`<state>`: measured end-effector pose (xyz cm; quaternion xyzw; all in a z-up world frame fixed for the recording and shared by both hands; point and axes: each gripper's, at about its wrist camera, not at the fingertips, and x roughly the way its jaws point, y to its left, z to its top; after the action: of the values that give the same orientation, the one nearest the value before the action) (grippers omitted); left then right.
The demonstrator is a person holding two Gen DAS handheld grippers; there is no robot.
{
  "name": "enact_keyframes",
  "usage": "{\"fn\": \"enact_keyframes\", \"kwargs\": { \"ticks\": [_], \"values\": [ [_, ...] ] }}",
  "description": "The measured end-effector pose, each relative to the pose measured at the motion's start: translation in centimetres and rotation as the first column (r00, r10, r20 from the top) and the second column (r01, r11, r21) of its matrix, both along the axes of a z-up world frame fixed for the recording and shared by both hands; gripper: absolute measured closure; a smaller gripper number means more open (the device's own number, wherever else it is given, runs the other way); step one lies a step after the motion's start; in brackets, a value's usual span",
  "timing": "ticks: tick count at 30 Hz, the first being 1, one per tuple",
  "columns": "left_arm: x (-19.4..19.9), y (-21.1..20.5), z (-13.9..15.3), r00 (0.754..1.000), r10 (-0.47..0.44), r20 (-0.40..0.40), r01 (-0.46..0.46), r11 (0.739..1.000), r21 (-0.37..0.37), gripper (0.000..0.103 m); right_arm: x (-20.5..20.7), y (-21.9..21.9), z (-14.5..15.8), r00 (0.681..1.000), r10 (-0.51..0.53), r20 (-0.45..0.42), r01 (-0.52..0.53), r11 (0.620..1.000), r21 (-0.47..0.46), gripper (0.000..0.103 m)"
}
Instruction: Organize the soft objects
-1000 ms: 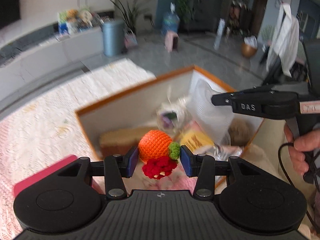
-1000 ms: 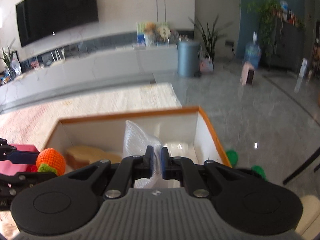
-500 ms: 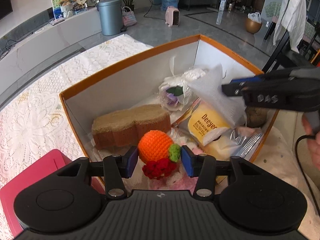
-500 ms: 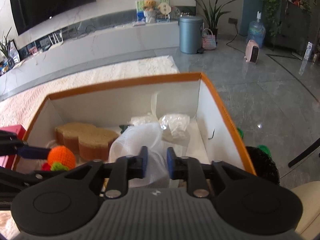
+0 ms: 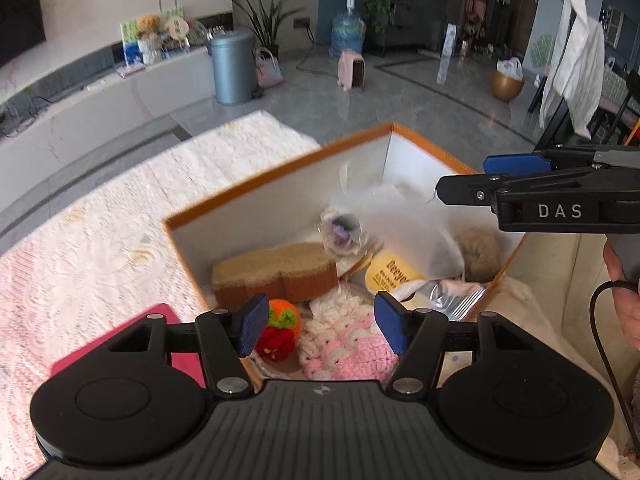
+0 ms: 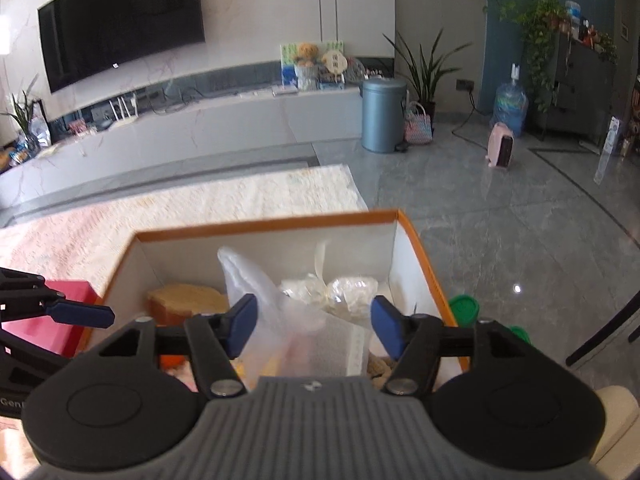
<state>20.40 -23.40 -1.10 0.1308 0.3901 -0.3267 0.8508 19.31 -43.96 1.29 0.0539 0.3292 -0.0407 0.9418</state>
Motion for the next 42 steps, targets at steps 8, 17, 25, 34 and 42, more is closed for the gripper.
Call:
{"fn": "enact_keyframes", "kwargs": {
  "ticks": [8, 17, 25, 34, 42],
  "values": [
    [-2.8, 3.6, 4.4, 0.994, 0.07, 0.089, -0.063, 0.995, -0.083, 0.032, -3.0, 2.3, 4.1, 0.997, 0.038, 0.069, -0.036, 0.999, -0.017, 0.033],
    [-7.3, 8.4, 9.2, 0.961, 0.194, 0.199, -0.135, 0.951, -0.278, 0.032, -7.6, 5.7, 8.8, 0.988, 0.062, 0.14, -0.063, 0.998, 0.008, 0.009],
    [-12.0, 11.1, 10.3, 0.889, 0.317, 0.33, -0.18, 0.905, -0.384, 0.025, -12.5, 9.6, 9.6, 0.973, 0.063, 0.221, -0.076, 0.996, 0.047, 0.003],
    [-16.3, 12.4, 7.3, 0.784, 0.423, 0.453, -0.27, 0.891, -0.365, 0.008, -17.6, 13.8, 6.4, 0.951, 0.021, 0.308, -0.032, 0.999, 0.03, 0.003],
    [-17.5, 12.8, 4.7, 0.759, 0.481, 0.439, -0.348, 0.869, -0.351, 0.0, -18.6, 15.5, 1.5, 0.966, -0.016, 0.26, 0.007, 0.999, 0.037, 0.003]
  ]
}}
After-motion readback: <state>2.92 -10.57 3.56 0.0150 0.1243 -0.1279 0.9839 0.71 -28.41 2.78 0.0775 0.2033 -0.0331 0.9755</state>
